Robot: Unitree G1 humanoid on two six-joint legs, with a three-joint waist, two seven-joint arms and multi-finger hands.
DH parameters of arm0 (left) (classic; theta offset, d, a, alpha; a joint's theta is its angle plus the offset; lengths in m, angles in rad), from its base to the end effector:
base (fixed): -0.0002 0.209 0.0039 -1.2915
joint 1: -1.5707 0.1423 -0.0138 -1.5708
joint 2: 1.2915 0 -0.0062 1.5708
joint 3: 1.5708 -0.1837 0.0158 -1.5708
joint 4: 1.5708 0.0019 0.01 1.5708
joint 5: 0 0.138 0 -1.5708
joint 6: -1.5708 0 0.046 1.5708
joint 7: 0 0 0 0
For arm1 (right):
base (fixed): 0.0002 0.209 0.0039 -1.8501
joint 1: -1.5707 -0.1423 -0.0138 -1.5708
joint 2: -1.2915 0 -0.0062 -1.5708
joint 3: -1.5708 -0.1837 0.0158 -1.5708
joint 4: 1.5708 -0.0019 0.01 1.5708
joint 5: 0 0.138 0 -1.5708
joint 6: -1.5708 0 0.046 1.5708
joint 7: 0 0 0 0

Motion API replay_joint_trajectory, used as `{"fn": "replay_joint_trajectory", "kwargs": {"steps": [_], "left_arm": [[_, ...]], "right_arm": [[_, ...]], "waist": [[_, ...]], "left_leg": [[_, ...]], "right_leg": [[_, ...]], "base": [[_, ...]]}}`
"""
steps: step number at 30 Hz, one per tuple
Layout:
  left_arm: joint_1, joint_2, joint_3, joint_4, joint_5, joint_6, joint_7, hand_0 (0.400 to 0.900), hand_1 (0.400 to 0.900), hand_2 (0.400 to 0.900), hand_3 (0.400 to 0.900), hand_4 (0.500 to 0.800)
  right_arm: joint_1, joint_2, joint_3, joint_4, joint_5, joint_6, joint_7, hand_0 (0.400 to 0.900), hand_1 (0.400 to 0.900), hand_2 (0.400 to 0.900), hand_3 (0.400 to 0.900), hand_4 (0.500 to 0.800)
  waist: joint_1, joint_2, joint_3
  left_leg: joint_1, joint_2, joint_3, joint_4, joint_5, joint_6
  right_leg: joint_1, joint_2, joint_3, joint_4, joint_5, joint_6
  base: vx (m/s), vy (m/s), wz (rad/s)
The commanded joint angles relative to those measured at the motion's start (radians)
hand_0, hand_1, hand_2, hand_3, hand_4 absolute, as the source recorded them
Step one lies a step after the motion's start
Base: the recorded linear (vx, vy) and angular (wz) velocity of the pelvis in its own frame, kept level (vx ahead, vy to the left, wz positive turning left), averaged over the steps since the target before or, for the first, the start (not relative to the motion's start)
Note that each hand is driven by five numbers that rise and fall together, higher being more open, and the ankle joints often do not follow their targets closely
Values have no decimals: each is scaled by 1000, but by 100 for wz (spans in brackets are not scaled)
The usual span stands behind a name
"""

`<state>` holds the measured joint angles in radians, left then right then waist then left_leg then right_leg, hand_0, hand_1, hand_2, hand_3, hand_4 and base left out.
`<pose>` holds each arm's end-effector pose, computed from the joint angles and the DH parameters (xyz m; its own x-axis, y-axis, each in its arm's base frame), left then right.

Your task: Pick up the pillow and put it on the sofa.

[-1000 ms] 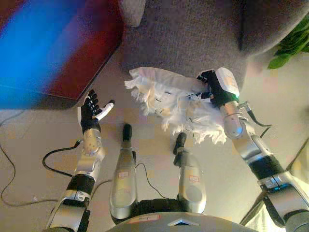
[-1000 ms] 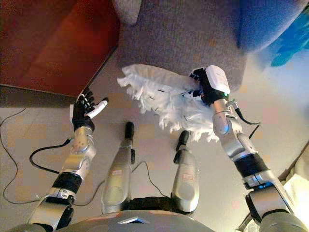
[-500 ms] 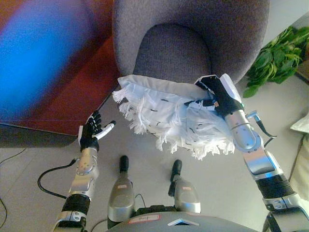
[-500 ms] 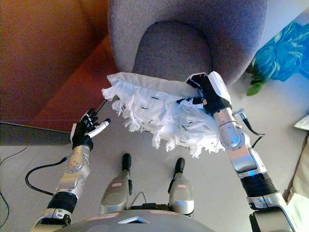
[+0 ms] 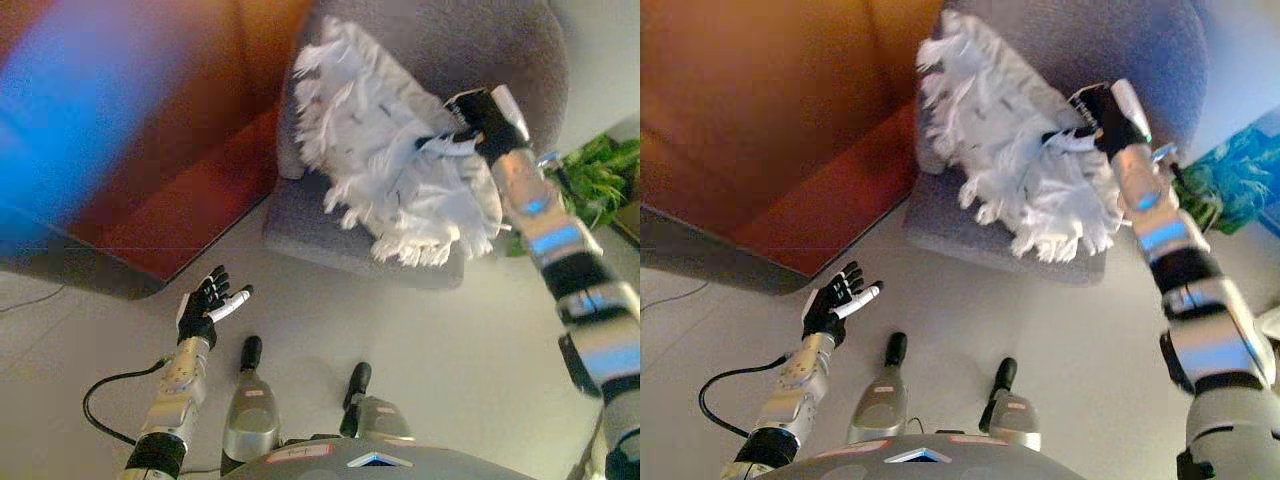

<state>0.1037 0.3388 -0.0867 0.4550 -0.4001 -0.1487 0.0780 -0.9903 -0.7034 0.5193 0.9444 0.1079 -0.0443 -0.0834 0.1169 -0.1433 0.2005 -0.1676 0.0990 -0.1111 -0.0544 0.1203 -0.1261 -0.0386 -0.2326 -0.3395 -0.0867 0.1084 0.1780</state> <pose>0.1526 0.2297 -0.0354 0.9001 0.1840 -0.3950 -0.1912 0.9813 0.0213 0.3462 -0.2543 0.1762 0.9926 -0.1013 0.0667 0.1176 0.6690 -0.7339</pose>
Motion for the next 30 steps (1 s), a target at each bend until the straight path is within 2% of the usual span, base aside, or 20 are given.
{"fn": "replay_joint_trajectory", "kwargs": {"steps": [1,2,4,8,14,18,26,30], "left_arm": [[-48,118,-60,-91,-36,-69,-26,900,900,900,900,800],[-54,121,-70,-95,-39,-66,-37,900,900,900,900,800],[-66,127,-93,-114,-43,-65,-54,900,900,900,900,800],[-61,147,-108,-136,-42,-52,-64,900,900,900,900,800],[-46,158,-118,-129,-30,-37,-37,900,900,900,900,800],[-47,145,-124,-106,-31,-34,-12,900,900,900,900,800],[-51,132,-140,-97,-34,-36,-4,900,900,900,900,800],[-54,125,-135,-80,-30,-33,0,900,900,900,900,800]], "right_arm": [[-340,-68,-12,201,64,-43,-89,400,400,400,400,500],[-359,-78,-8,273,51,-33,-93,900,900,900,900,800],[-377,-113,-22,357,55,-14,-99,900,900,900,900,800],[-412,-207,-57,423,63,13,-171,900,900,900,900,800],[-408,-255,-123,419,135,22,-247,900,900,900,900,800],[-403,-203,-133,365,172,7,-265,900,900,900,900,800],[-405,-161,-145,304,254,-45,-260,900,900,900,900,800],[-369,-138,-176,205,305,-79,-262,900,900,900,900,800]], "waist": [[82,-33,-79],[96,-28,-78],[123,-19,-75],[168,0,-74],[182,22,-70],[164,31,-68],[130,25,-80],[104,21,-92]], "left_leg": [[60,12,0,-19,-71,15],[52,11,-14,-19,-67,13],[37,9,-41,-20,-59,11],[14,8,-91,-22,-50,0],[-10,3,-119,-24,-40,-6],[-3,1,-114,-25,-42,-2],[29,-7,-95,-20,-53,9],[53,-5,-75,-19,-65,13]], "right_leg": [[-11,-55,-17,22,75,56],[-6,-53,-29,19,72,56],[2,-51,-54,12,67,57],[18,-44,-97,6,50,57],[23,-42,-127,1,42,57],[26,-42,-120,1,40,54],[44,-49,-93,0,42,54],[53,-50,-72,1,38,52]], "base": [[58,-59,48],[67,-71,54],[58,-70,48],[39,-49,37],[22,-20,19],[15,20,-7],[22,29,-14],[6,38,-23]]}}
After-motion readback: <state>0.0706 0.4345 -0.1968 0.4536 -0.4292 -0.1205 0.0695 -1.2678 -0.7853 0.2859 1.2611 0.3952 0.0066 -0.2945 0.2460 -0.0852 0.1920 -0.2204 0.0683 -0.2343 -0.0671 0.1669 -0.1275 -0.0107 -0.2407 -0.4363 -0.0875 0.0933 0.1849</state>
